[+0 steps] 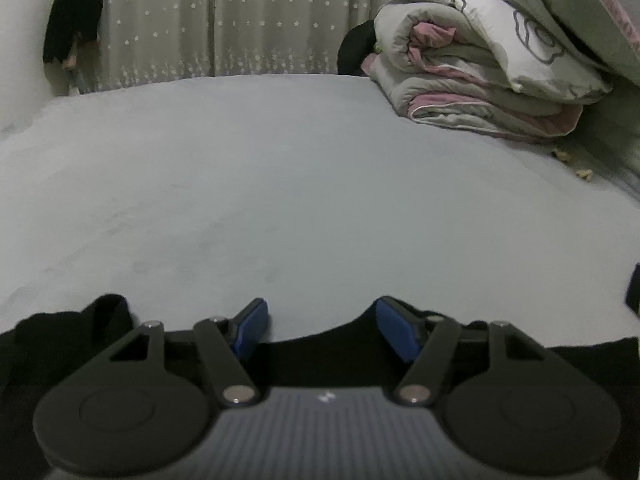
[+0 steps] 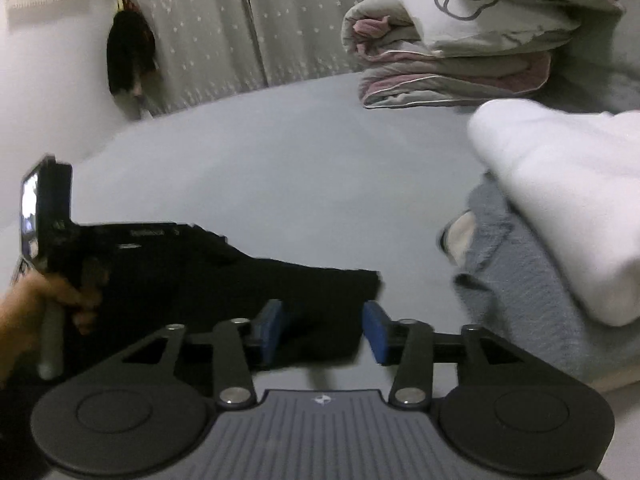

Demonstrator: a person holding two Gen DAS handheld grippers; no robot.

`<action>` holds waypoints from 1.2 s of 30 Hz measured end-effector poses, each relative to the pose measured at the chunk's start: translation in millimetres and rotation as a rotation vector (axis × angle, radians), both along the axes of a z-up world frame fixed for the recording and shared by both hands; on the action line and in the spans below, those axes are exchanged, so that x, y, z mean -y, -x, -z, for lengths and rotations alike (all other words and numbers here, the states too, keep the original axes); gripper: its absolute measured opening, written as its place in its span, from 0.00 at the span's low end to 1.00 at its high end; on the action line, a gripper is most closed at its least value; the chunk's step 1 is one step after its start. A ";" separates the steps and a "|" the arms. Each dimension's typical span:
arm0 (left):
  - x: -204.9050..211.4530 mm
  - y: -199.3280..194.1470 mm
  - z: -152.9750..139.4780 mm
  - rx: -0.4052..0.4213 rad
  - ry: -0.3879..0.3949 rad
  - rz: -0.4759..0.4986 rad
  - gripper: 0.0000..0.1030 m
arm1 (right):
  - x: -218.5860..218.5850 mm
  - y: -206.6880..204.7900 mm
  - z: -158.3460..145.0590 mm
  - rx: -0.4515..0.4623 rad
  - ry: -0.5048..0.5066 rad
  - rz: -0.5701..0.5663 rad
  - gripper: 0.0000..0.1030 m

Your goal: Fold clothes

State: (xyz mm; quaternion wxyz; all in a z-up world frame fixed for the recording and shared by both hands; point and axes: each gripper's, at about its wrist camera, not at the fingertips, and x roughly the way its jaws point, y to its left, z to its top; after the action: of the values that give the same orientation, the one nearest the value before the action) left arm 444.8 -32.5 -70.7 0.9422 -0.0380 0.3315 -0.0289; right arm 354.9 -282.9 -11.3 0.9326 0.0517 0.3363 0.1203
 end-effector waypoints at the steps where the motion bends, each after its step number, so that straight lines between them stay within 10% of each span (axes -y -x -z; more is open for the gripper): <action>1: -1.3 0.0 1.5 0.006 0.015 0.005 0.58 | -1.5 -0.4 0.5 0.011 0.003 0.012 0.45; 9: -0.2 -0.9 12.7 0.039 0.042 0.028 0.43 | -22.7 -7.5 15.5 0.112 -0.004 -0.045 0.43; 14: 3.2 -0.2 14.8 0.038 0.019 0.010 0.11 | -35.8 -2.5 21.5 0.052 0.100 -0.077 0.07; 29: -12.3 1.2 17.7 0.040 0.113 0.005 0.10 | -32.5 46.3 12.6 -0.196 0.335 -0.056 0.05; 32: -15.9 1.3 17.8 0.039 0.140 0.009 0.11 | -23.7 41.2 3.4 -0.179 0.301 0.003 0.24; 34: -17.1 1.5 17.9 0.040 0.152 0.014 0.12 | -18.9 29.4 -0.1 -0.127 0.253 0.051 0.53; 36: -17.8 1.7 17.9 0.041 0.160 0.019 0.13 | -19.1 14.4 1.1 -0.078 0.230 0.081 0.54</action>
State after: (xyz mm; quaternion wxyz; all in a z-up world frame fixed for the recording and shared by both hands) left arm 443.1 -14.7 -88.6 0.9424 -0.1096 0.3091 -0.0650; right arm 340.5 -263.9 -12.4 0.9226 -0.0375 0.3816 0.0411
